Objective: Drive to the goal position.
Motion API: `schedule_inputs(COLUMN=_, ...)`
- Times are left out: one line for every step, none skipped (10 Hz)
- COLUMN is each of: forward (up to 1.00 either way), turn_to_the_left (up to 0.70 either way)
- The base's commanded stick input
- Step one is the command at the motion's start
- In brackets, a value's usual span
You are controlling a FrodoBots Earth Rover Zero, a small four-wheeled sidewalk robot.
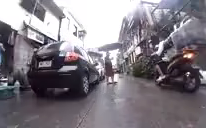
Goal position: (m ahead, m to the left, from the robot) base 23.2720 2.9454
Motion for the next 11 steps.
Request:
schedule_inputs(forward=0.99, turn_to_the_left=0.0)
schedule_inputs(forward=0.99, turn_to_the_left=0.0)
schedule_inputs(forward=0.99, turn_to_the_left=0.0)
schedule_inputs(forward=0.99, turn_to_the_left=0.0)
schedule_inputs(forward=0.99, turn_to_the_left=0.0)
schedule_inputs(forward=0.99, turn_to_the_left=0.0)
schedule_inputs(forward=0.99, turn_to_the_left=0.0)
schedule_inputs(forward=0.99, turn_to_the_left=0.0)
schedule_inputs(forward=0.99, turn_to_the_left=0.0)
schedule_inputs(forward=0.99, turn_to_the_left=0.07)
schedule_inputs(forward=0.99, turn_to_the_left=0.27)
